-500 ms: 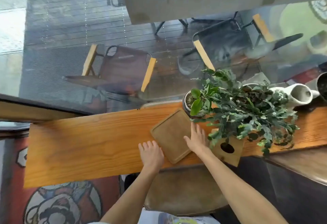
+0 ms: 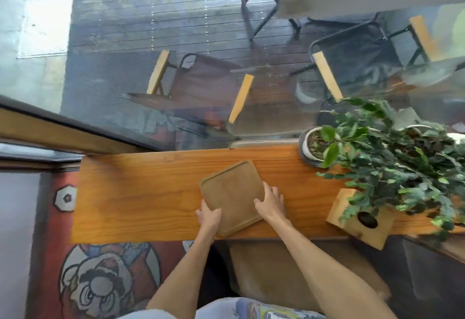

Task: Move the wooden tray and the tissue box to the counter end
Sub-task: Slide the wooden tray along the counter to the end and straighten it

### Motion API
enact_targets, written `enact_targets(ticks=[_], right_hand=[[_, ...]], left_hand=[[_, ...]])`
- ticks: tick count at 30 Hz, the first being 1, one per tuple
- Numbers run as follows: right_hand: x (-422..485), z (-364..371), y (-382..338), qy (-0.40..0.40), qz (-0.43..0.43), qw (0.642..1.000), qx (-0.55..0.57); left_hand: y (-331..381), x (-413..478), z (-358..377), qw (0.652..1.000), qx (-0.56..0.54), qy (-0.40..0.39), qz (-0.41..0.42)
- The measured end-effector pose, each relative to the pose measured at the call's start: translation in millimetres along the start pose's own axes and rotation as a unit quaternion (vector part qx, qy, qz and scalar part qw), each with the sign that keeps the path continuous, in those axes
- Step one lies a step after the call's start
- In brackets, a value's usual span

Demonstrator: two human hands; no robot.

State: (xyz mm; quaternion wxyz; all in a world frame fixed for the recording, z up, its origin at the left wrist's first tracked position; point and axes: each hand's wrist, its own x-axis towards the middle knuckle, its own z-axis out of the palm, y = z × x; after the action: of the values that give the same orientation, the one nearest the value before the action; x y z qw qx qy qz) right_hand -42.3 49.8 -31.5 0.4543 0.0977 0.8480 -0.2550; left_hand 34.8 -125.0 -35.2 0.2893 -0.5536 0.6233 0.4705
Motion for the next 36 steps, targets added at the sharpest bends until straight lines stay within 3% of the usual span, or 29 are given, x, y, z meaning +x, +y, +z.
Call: enact_targets(ticks=[7,12,16,21,26,33,36], right_hand=[[-20,130,-115,-0.103,-0.078,0.991,0.025],[-26,216,-178,-0.059,-0.127,0.990,0.027],[-15,259,-203,0.062,-0.167,0.984,-0.005],[5,284,-204,0.194,-0.252,0.933,-0.166],[7,284,-183,0.202,-0.299,0.903,-0.231],[15,290,-177,0.242,-0.318,0.885,-0.241],[18,295,-174,0.253,-0.330,0.875,-0.247]], left_hand=[[-52,67,-179,0.998,-0.004,0.061,0.007],[-69,104,-270,0.993,0.055,0.089,0.057],[-71,145,-315,0.973,0.130,0.089,0.169],[-80,186,-358,0.893,0.294,0.091,0.329],[-109,205,-373,0.797,0.413,0.095,0.430],[-125,220,-363,0.720,0.465,0.129,0.498],[-127,224,-362,0.705,0.463,0.158,0.514]])
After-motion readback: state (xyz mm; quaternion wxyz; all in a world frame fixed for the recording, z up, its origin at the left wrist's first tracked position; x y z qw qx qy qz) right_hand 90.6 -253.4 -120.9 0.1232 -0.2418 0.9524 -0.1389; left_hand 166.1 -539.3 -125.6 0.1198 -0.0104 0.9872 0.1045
